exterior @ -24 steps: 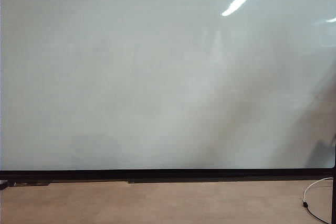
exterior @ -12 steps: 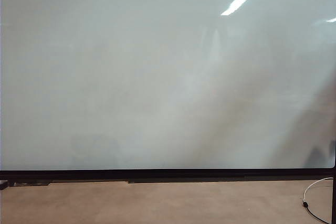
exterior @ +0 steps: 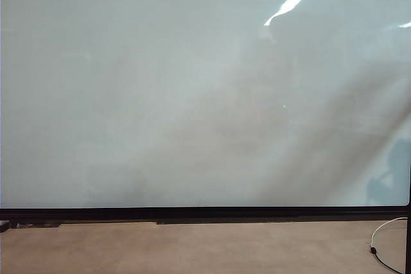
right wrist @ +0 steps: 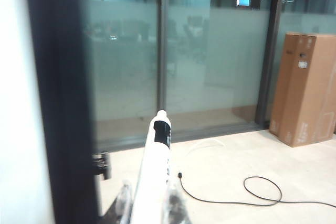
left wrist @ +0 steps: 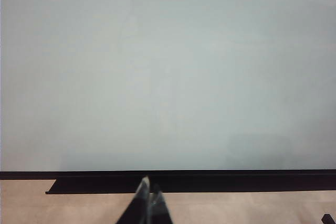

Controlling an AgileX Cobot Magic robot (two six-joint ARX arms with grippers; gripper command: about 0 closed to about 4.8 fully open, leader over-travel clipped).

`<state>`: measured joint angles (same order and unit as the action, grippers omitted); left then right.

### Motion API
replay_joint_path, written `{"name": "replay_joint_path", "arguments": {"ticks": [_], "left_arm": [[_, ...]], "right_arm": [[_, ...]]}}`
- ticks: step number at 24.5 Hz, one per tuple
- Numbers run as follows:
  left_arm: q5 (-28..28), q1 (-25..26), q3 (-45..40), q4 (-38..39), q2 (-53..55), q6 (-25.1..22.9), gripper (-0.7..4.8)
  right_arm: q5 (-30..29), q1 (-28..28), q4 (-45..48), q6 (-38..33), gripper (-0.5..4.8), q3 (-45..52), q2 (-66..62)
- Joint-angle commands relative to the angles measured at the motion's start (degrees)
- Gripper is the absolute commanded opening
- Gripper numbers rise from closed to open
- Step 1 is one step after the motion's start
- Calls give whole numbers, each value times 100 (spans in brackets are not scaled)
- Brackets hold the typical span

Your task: Pick up the pen on the shelf to the right of the whiteboard and draw a check mark.

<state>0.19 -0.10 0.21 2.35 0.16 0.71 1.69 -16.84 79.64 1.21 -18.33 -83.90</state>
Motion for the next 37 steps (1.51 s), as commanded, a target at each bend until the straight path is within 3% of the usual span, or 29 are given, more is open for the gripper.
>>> {"name": "replay_joint_path", "arguments": {"ticks": [1,10,14,23,28,31,37], "left_arm": [[2,0,17,-70,2,-26,-4],[-2,0,15,-72,2,-26,-4],[2,0,17,-72,2,-26,-4],[0,0,15,-72,2,-26,-5],[0,0,17,-72,2,-26,-4],[0,0,15,-72,2,-26,-5],[2,0,17,-72,2,-26,-5]], "right_arm": [[527,398,-153,42,-9,450,662],[1137,2059,-1283,35,-9,999,2124],[1134,2706,-1419,31,-9,984,2168],[815,3563,-1434,-59,-9,940,2168],[225,3956,-1521,-164,-9,822,2087],[-492,4030,-1552,-280,-9,514,1670],[-1117,4120,-1423,-308,-9,0,868]]}}
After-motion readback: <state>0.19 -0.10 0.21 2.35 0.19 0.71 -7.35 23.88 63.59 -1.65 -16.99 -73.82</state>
